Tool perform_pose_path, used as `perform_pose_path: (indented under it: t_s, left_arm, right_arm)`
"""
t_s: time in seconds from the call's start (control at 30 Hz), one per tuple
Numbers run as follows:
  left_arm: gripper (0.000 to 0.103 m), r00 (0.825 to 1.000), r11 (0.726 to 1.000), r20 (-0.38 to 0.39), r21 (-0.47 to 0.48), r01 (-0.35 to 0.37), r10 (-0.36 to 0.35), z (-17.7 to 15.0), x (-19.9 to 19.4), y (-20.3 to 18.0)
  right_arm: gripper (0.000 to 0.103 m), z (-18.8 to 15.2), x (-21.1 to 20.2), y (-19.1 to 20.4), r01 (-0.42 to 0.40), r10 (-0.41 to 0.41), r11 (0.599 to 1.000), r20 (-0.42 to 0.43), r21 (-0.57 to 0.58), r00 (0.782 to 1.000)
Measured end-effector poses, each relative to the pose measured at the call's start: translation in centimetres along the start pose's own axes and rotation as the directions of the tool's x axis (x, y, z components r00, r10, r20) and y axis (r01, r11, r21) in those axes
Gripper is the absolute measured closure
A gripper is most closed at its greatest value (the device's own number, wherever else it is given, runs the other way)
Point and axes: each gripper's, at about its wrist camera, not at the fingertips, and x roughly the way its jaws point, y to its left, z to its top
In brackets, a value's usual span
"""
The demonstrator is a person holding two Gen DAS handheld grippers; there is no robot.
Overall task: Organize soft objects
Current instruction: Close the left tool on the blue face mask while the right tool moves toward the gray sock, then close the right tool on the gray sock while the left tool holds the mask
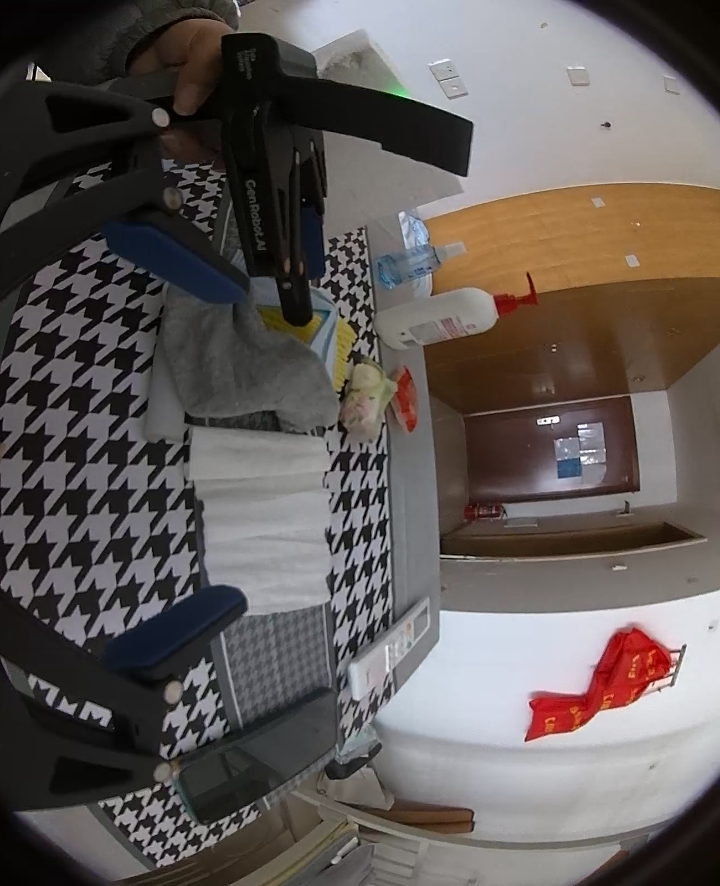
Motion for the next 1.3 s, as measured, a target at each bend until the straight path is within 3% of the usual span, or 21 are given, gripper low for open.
perform_pose_path:
  t_s: [0.07,0.23,0.4,0.57,0.77,0.97,1.03,1.2,1.3]
  left_arm:
    - [0.064,1.000,1.000,-0.009,0.001,0.017,-0.017,0.0,0.2,0.0]
    - [0.071,0.999,0.999,-0.023,0.007,0.039,-0.038,0.0,0.7,-0.1]
    - [0.086,0.998,0.998,-0.005,0.016,0.068,-0.068,0.0,0.6,-0.1]
    - [0.089,0.992,0.992,0.004,-0.012,0.123,-0.123,0.0,0.3,0.7]
    - [0.089,0.990,0.991,0.033,-0.013,0.134,-0.134,-0.2,-0.7,1.1]
    - [0.090,0.991,0.992,0.039,-0.005,0.129,-0.128,-0.3,-0.8,1.1]
    - [0.090,0.990,0.991,0.044,-0.007,0.131,-0.131,-0.3,-0.9,1.1]
    - [0.090,0.991,0.993,0.048,-0.007,0.122,-0.121,-0.4,-0.8,1.2]
    - [0.090,0.990,0.992,0.063,-0.005,0.124,-0.123,-0.4,-1.1,1.2]
  right_arm:
    - [0.000,0.1,0.3,0.3,-0.010,0.010,1.000,-0.008,-0.009,1.000]
    - [0.000,0.2,1.1,0.9,-0.031,0.031,0.999,-0.027,-0.025,0.999]
    - [0.000,0.3,1.9,1.5,-0.056,0.054,0.998,-0.048,-0.035,0.997]
    - [0.002,0.6,2.9,2.1,-0.107,0.104,0.993,-0.073,-0.041,0.992]
    - [0.023,0.8,4.5,2.7,-0.132,0.126,0.990,-0.114,-0.055,0.986]
    - [0.025,0.9,5.7,2.3,-0.146,0.143,0.989,-0.139,-0.018,0.980]
    - [0.044,1.0,6.0,2.3,-0.155,0.151,0.988,-0.151,-0.011,0.977]
    - [0.081,0.6,6.4,2.1,-0.138,0.137,0.990,-0.180,0.009,0.974]
    - [0.092,0.7,5.5,2.0,-0.140,0.139,0.990,-0.153,0.004,0.978]
